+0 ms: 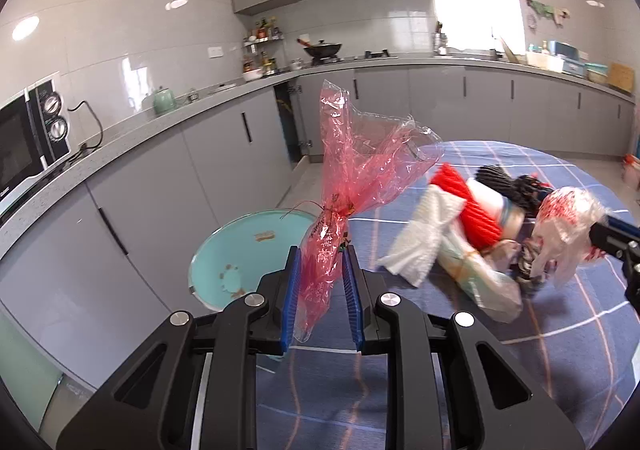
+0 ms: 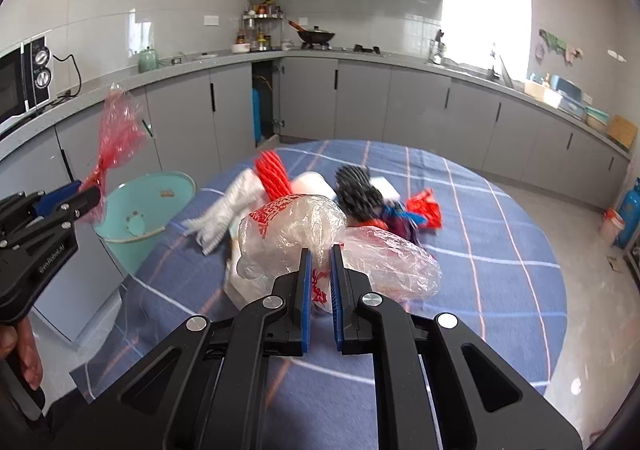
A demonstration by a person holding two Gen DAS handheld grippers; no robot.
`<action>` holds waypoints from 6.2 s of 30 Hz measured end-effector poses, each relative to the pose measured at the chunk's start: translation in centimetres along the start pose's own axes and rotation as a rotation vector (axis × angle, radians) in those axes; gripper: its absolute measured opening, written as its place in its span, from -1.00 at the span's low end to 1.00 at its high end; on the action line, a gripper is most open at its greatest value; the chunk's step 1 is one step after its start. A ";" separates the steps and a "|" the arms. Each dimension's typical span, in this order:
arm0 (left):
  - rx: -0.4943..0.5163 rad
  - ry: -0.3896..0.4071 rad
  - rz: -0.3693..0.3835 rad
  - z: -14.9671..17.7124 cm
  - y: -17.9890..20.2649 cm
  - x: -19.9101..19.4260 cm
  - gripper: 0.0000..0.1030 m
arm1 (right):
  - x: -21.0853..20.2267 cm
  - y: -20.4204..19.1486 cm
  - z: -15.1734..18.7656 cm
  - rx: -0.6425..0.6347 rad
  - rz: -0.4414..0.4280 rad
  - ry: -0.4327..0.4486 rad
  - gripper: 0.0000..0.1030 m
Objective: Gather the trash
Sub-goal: 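Carry the red bag toward the teal bin while the right tool grasps a clear plastic bag, then open the left tool over the teal bin to drop the red bag, then return the left tool to the pile and grasp the white mesh cloth, then carry the white cloth toward the bin while the right tool grasps the rubber-banded plastic bag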
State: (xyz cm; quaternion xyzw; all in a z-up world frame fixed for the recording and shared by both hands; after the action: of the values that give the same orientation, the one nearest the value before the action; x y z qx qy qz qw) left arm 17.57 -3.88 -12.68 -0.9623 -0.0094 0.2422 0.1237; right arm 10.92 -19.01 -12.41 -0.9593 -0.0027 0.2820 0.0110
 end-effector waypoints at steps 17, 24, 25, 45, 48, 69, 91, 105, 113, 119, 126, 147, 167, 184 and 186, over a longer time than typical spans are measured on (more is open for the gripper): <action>-0.057 -0.048 -0.104 -1.5 -6.3 4.4 -0.57 | 3.5 -5.4 -5.2 -0.093 -0.118 0.021 -0.81; -0.059 -0.058 -0.138 -1.9 -7.8 6.3 -0.57 | 5.2 -7.4 -6.5 -0.117 -0.157 0.015 -0.81; -0.059 -0.059 -0.141 -1.9 -8.0 6.5 -0.57 | 5.5 -7.8 -6.8 -0.122 -0.163 0.014 -0.81; -0.043 -0.086 -0.225 -2.7 -11.2 11.3 -0.56 | 10.2 -12.1 -9.5 -0.186 -0.207 0.000 -0.81; -0.040 -0.092 -0.233 -2.6 -11.6 12.1 -0.56 | 11.2 -12.7 -9.7 -0.192 -0.217 -0.006 -0.81; -0.027 -0.134 -0.351 -2.2 -14.5 16.1 -0.52 | 18.7 -14.3 -9.7 -0.194 -0.239 -0.073 -0.81; -0.007 -0.169 -0.291 -1.1 -12.1 18.5 0.20 | 22.8 -15.9 -9.0 -0.201 -0.291 -0.147 -0.15; -0.035 -0.150 -0.325 -0.9 -12.2 14.2 0.46 | 17.8 -14.2 -8.4 -0.188 -0.258 -0.113 -0.04; -0.059 -0.124 -0.321 -0.7 -10.5 10.4 0.77 | 12.0 -11.5 -7.5 -0.190 -0.200 -0.058 0.13; -0.001 -0.101 -0.264 -0.6 -6.8 7.9 0.85 | 7.6 -6.8 -5.2 -0.175 -0.105 -0.037 0.21; 0.069 -0.056 -0.169 -1.0 -0.8 5.1 0.87 | 3.2 0.6 -1.3 -0.069 0.028 -0.025 0.26; 0.218 -0.030 -0.005 -0.6 8.7 7.3 0.89 | 2.4 10.0 3.9 0.112 0.159 -0.035 0.34; 0.243 -0.125 0.227 1.3 11.8 10.0 -0.88 | 3.9 10.3 5.4 0.122 0.151 -0.070 0.34; 0.234 0.024 0.106 0.0 9.3 3.6 -0.89 | 3.3 11.5 3.0 0.127 0.164 -0.032 0.34; 0.227 0.014 0.107 0.0 8.9 4.0 -0.89 | 3.6 11.2 2.4 0.119 0.146 -0.029 0.34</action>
State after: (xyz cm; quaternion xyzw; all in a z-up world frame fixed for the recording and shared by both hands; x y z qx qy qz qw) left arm 20.68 -12.24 -16.70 -0.9428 0.0705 0.2414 0.2187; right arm 12.65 -30.17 -16.60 -0.9505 0.0838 0.2954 0.0471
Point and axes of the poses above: each gripper's, at about its wrist camera, not at the fingertips, and x roughly the way its jaws point, y to its right, z to its underside, the point moved 6 cm from there along x, roughly the way its jaws point, and after that the axes turned 9 degrees about -z, right-handed, at the moved point
